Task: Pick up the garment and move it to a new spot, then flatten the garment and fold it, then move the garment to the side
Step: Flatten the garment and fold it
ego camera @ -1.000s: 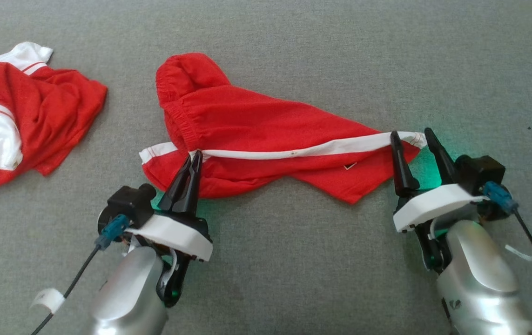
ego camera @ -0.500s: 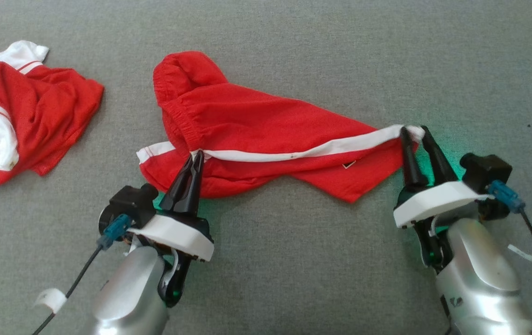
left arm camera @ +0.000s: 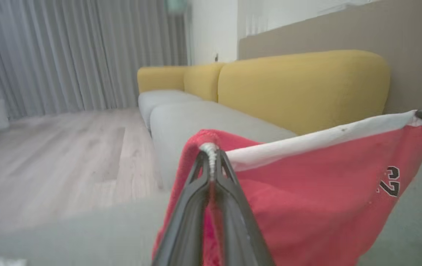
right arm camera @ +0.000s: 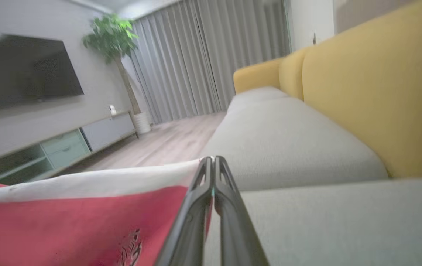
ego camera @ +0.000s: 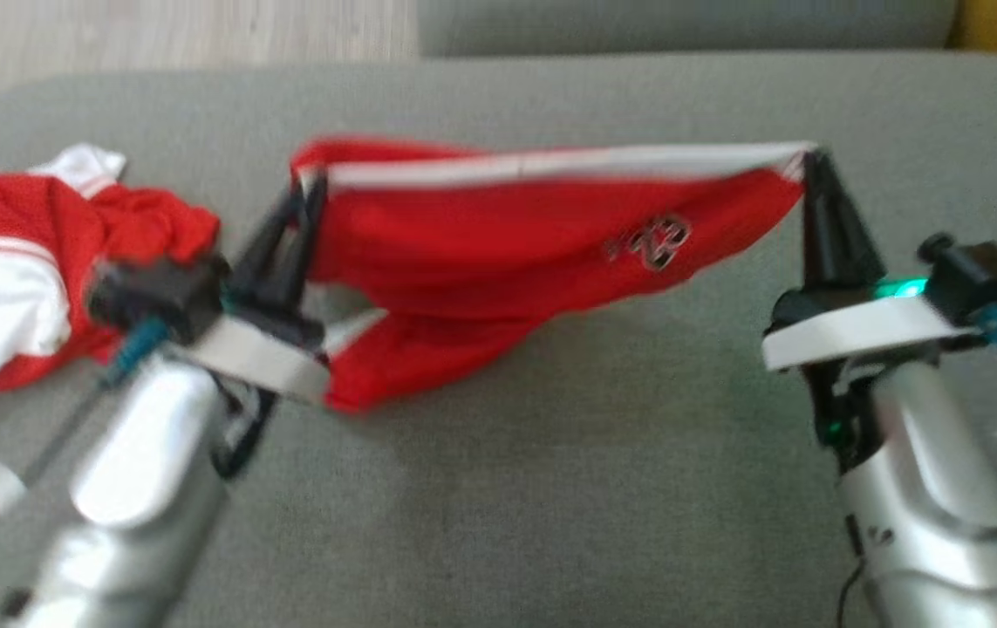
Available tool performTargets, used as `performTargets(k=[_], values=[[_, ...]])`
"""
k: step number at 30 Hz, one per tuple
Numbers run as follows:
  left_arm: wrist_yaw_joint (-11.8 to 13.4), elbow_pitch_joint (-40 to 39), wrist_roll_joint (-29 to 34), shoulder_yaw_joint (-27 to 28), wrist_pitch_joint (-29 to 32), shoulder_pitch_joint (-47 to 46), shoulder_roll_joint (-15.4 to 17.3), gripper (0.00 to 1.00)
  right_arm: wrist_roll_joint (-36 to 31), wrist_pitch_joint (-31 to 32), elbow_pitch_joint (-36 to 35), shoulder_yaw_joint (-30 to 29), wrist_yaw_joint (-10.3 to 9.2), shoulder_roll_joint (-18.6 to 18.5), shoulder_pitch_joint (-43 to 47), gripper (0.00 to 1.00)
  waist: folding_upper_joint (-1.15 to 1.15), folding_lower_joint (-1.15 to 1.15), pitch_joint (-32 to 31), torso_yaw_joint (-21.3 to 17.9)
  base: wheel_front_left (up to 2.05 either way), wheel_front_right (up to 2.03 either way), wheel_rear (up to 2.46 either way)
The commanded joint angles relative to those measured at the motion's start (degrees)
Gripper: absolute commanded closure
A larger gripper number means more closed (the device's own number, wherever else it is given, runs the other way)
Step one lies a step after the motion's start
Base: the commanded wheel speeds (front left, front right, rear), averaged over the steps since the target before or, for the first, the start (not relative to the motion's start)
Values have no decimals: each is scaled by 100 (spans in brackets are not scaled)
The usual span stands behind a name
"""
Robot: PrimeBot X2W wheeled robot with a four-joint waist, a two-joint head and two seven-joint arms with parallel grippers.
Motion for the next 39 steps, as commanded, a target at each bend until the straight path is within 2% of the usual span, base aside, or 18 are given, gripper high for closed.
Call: performTargets(k=[1, 5, 9, 13, 17, 23, 26, 32, 35, 39], values=[[10, -231, 33, 126, -29, -419, 228, 100, 79, -22, -262, 77, -5, -61, -302, 100, 0, 1, -288, -68, 0, 0, 0], [10, -364, -255, -289, -25, -1025, 680, 100, 376, -22, -633, 60, -5, -299, -595, 100, 0, 1, -699, -116, 0, 0, 0], [10, -562, -692, -618, 233, -1481, 1020, 100, 693, -22, -836, 139, -5, -613, -910, 100, 0, 1, -888, -145, 0, 0, 0], [10, -762, -1113, -821, 569, -1701, 1224, 100, 891, 75, -934, 254, -5, -920, -1296, 100, 0, 1, -875, -173, 0, 0, 0], [10, -833, -1469, -770, 759, -1851, 1262, 100, 933, 308, -914, 312, -5, -1082, -1761, 100, 0, 1, -571, -221, 0, 0, 0], [141, -540, -1452, -564, 588, -2511, 1031, 100, 582, 278, -289, 485, -5, -1096, -2964, 100, 0, 1, 258, -334, 0, 0, 0], [231, -285, -1068, -557, 367, -3194, 977, 100, 414, 165, 179, 499, -5, -938, -3830, 100, 0, 1, 723, -414, 0, 0, 0], [338, 173, -812, -168, -1, -4173, 593, 100, 131, -8, 874, 323, -5, -709, -5299, 100, 0, 1, 1294, -529, 0, 0, 0], [315, 30, -688, 191, -24, -4129, 390, 100, 94, -18, 713, 71, -5, -624, -5417, 100, 0, 1, 1389, -579, 0, 0, 0], [169, 6, -556, 487, -27, -3294, 152, 100, 184, -20, 425, 44, -5, -549, -4723, 100, 0, 1, 1345, -655, 0, 0, 0]])
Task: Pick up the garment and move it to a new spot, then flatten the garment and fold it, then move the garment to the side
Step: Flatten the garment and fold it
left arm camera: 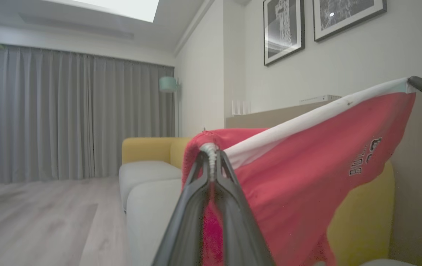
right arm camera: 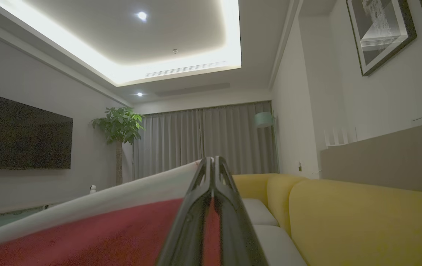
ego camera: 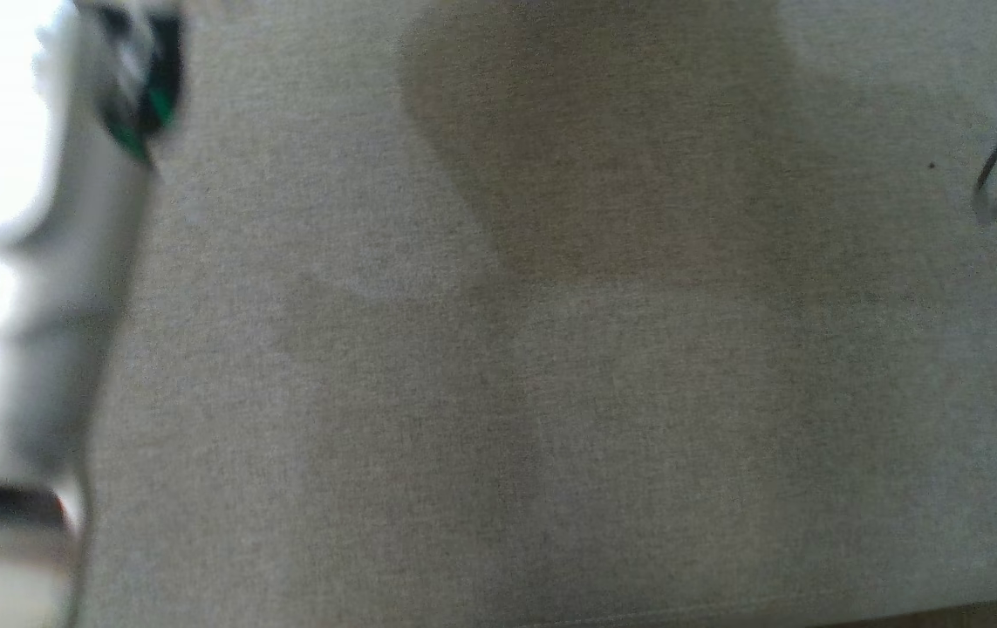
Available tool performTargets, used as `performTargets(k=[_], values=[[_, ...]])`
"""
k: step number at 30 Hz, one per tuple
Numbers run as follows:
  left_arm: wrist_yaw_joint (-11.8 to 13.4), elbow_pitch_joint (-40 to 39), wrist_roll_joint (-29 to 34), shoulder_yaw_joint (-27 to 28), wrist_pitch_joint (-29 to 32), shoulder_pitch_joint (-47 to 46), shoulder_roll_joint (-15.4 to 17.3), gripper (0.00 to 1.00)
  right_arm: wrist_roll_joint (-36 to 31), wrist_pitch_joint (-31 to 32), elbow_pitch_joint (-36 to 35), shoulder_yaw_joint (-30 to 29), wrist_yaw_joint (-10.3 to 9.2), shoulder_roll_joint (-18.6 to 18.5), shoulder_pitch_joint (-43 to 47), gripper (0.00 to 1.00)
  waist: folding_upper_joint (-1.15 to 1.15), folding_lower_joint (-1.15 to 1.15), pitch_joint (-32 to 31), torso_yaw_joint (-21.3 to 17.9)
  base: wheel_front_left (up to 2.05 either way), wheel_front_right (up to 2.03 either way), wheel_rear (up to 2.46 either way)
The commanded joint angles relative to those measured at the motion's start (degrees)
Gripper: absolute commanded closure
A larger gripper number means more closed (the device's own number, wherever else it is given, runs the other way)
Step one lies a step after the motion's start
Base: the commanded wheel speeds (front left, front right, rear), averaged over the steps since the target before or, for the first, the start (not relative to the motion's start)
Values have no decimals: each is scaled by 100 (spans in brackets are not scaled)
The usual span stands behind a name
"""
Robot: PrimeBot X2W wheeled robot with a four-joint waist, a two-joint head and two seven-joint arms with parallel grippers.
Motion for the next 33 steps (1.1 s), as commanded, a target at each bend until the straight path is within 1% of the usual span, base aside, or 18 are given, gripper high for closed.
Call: performTargets(k=[1, 4, 5, 8, 12, 15, 19, 22, 23, 26, 30, 33], values=[[-59, -102, 75, 258, -20, 457, 117, 100, 122, -28, -275, 71, -4, 122, 511, 100, 0, -2, -58, -58, 0, 0, 0], [-128, 10, 47, 461, -20, 1323, -106, 100, 377, -28, -451, 275, -4, 106, 1445, 100, 0, -2, -166, -106, 0, 0, 0], [-128, 10, 47, 461, -20, 1323, -106, 100, 377, -28, -451, 275, -4, 106, 1445, 100, 0, -2, -166, -106, 0, 0, 0], [-168, 159, 40, 620, -21, 2196, -314, 100, 704, -28, -557, 411, -4, 99, 2468, 100, 0, -2, -310, -145, 0, 0, 0], [-182, 223, 214, 514, -21, 3302, -530, 100, 1172, -29, -613, 628, -4, 40, 3727, 100, 0, -2, -542, -165, 0, 0, 0], [-183, 190, 209, 466, -21, 3976, -680, 100, 1419, -29, -716, 622, -4, 20, 4556, 100, 0, -2, -738, -168, 0, 0, 0], [-184, 113, 174, 547, -21, 4666, -820, 100, 1569, -29, -900, 548, -4, 56, 5490, 100, 0, -2, -1045, -193, 0, 0, 0], [-185, 59, 152, 635, -21, 5147, -908, 100, 1654, -29, -998, 546, -4, 81, 6016, 100, 0, -2, -1307, -229, 0, 0, 0], [-185, 34, 135, 663, -21, 5455, -960, 100, 1679, -29, -1086, 569, -4, 67, 6304, 100, 0, -2, -1475, -240, 0, 0, 0], [-185, -14, 118, 577, -21, 5850, -1029, 100, 1756, -29, -1254, 525, -4, 25, 6709, 100, 0, -2, -1704, -224, 0, 0, 0], [-185, -147, 66, 401, -21, 6187, -1090, 100, 1870, -29, -1575, 362, -4, -75, 7076, 100, 0, -2, -1828, -166, 0, 0, 0], [-185, -235, 66, 187, -21, 6233, -1100, 100, 1904, -29, -1794, 295, -4, -129, 7139, 100, 0, -2, -1817, -73, 0, 0, 0]])
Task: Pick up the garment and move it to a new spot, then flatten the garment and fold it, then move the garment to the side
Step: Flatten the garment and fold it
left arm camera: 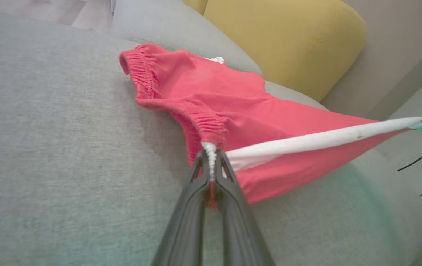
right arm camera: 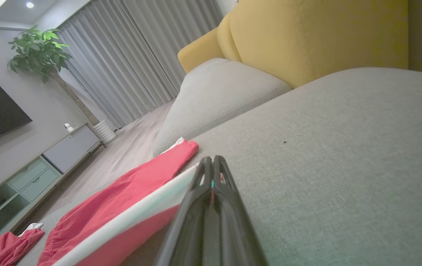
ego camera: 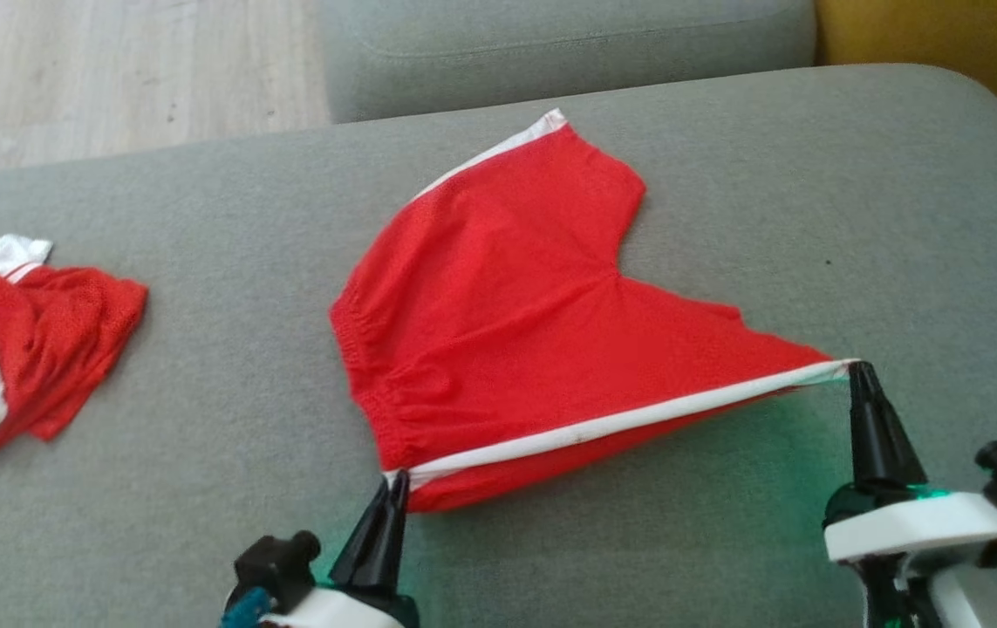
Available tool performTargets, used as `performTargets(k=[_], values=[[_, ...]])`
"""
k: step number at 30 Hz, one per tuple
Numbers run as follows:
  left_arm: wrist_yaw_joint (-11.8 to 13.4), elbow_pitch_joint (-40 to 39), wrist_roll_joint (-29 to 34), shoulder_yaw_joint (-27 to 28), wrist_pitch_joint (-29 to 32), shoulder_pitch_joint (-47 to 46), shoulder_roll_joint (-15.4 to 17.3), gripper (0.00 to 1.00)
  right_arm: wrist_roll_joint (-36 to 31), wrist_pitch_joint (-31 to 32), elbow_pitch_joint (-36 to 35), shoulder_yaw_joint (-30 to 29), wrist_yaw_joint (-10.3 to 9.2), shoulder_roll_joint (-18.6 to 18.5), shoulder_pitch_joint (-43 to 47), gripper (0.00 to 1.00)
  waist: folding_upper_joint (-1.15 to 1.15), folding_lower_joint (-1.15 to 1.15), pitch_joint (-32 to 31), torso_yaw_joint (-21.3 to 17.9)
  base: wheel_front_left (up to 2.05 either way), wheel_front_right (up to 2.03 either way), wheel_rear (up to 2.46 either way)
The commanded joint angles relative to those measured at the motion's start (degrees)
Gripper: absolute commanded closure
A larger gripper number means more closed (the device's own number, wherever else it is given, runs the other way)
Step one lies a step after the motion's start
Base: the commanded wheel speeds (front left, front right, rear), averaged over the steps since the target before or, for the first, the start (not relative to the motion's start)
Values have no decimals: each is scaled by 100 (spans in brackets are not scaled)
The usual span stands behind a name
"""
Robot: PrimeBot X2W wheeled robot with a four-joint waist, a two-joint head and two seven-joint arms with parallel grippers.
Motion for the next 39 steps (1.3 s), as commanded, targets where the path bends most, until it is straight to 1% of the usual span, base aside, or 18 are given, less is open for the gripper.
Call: performTargets(k=[1, 5, 10, 15, 16, 22, 29, 34, 35, 36, 37, 38, 39], values=[[10, -176, -17, 141, -30, -191, 6, 100, 27, -37, -255, 54, -4, -130, -254, 100, 0, 1, 29, 73, 0, 0, 0], [10, -282, -16, 37, -30, -580, 33, 100, -49, 111, -309, 169, -4, -191, -820, 100, 0, 1, 205, 237, 0, 0, 0], [10, -318, -178, 86, -30, -1305, 1, 100, -300, 423, 136, 302, -4, -221, -2030, 100, 0, 1, 547, 557, 0, 0, 0], [10, -181, -368, 129, -30, -2075, -64, 100, -605, 636, 1003, 340, -4, -171, -3306, 100, 0, 1, 972, 911, 0, 0, 0], [10, -181, -368, 129, -30, -2075, -64, 100, -605, 636, 1003, 340, -4, -171, -3306, 100, 0, 1, 972, 911, 0, 0, 0], [10, 172, -605, -26, -30, -2938, -129, 100, -1112, 642, 2118, 342, -4, -95, -4656, 100, 0, 1, 1536, 1206, 0, 0, 0], [10, 545, -789, -118, -30, -3811, -157, 100, -1711, 432, 3352, 129, -4, -21, -5941, 100, 0, 1, 2177, 1391, 0, 0, 0], [10, 734, -1009, -282, -30, -4183, -160, 100, -2127, 279, 4108, -50, -4, 57, -6496, 100, 0, 1, 2466, 1440, 0, 0, 0], [10, 789, -1030, -310, -30, -4227, -160, 100, -2200, 244, 4230, -75, -4, 77, -6566, 81, 0, 1, 2503, 1444, 0, 0, 0], [10, 826, -1066, -318, -30, -4258, -161, 100, -2258, 215, 4345, -90, -4, 104, -6619, 35, 0, 1, 2525, 1447, 0, 0, 0], [10, 849, -1081, -313, -30, -4278, -161, 69, -2297, 187, 4450, -125, -4, 131, -6669, 0, 0, 1, 2550, 1442, 0, 0, 0], [10, 862, -1081, -304, -30, -4285, -161, 44, -2334, 160, 4538, -142, -4, 160, -6708, 0, 0, 1, 2566, 1441, 0, 0, 0], [10, 879, -1094, -289, -30, -4275, -161, 0, -2367, 130, 4607, -148, -4, 183, -6735, 0, 0, 1, 2576, 1438, 0, 0, 0]])
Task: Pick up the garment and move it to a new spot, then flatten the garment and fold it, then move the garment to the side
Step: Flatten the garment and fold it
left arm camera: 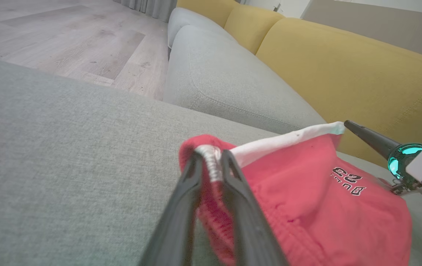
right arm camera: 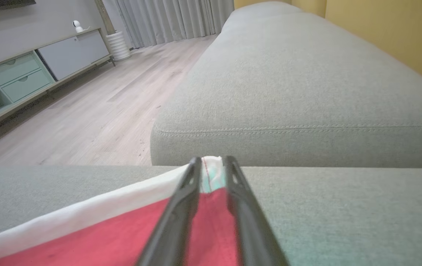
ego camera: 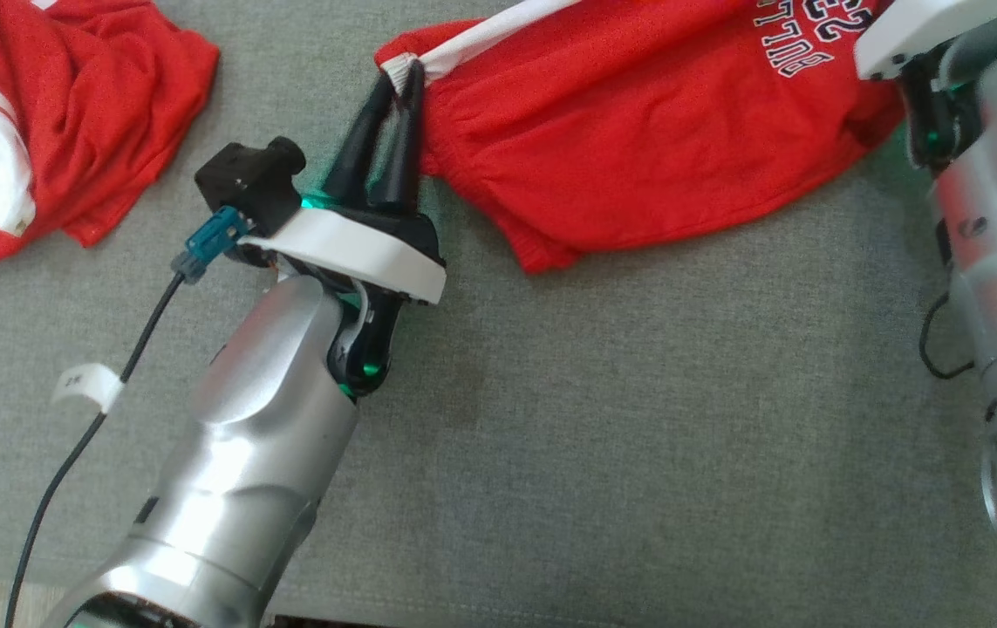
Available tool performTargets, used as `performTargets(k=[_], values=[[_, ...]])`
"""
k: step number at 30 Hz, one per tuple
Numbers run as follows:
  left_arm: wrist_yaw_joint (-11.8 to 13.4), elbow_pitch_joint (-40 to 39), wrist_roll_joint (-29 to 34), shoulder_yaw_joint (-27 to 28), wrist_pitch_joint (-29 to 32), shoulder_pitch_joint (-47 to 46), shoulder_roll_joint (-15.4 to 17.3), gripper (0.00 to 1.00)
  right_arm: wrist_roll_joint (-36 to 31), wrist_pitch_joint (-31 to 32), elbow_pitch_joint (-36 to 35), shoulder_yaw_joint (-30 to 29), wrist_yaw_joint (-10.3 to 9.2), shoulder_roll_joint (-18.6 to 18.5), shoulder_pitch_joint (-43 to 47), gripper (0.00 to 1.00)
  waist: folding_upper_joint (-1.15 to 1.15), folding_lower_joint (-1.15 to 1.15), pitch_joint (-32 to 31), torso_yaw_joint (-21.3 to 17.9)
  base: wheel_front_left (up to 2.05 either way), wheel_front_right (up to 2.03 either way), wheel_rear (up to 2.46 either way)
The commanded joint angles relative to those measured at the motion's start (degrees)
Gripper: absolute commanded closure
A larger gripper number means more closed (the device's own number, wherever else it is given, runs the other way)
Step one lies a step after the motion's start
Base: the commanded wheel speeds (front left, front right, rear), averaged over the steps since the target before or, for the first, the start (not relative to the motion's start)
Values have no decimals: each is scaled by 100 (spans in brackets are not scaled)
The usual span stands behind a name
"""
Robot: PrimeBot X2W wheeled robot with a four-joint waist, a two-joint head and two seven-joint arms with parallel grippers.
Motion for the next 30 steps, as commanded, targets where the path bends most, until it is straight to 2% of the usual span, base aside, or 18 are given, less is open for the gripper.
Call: performTargets(k=[1, 9, 15, 21, 22, 23, 24, 30], values=[[9, -129, -3, 155, -29, -111, 114, 0, -53, -103, -93, 29, -4, 152, -201, 0, 0, -1, 11, -3, 0, 0, 0], [9, -223, 266, 629, -29, 328, 113, 0, -127, -181, 331, 228, -4, 84, 44, 0, 0, -1, -152, -29, 0, 0, 0], [11, -513, 637, 1044, -29, 738, 113, 0, -154, 308, 814, 450, -4, -88, 373, 0, 0, -1, -293, -18, 0, 0, 0], [13, -608, 988, 1221, -29, 1049, 113, 0, -80, 1026, 1026, 336, -4, -93, 628, 0, 0, -1, -458, -28, 0, 0, 0], [20, -612, 1037, 1253, -29, 1101, 113, 0, -44, 1109, 1038, 325, -4, -46, 679, 9, 0, -1, -498, -31, 0, 0, 0], [38, -612, 1105, 1279, -29, 1151, 113, 0, -15, 1174, 1046, 337, -4, -5, 736, 43, 0, -1, -548, -33, 0, 0, 0], [59, -616, 1171, 1308, -29, 1202, 113, 0, 26, 1224, 1050, 351, -4, 39, 790, 100, 0, -1, -590, -43, 0, 0, 0], [192, -632, 1538, 1513, -29, 1612, 113, 0, 421, 760, 1010, 171, -4, 121, 1164, 100, 0, -1, -1061, -163, 0, 0, 0]])
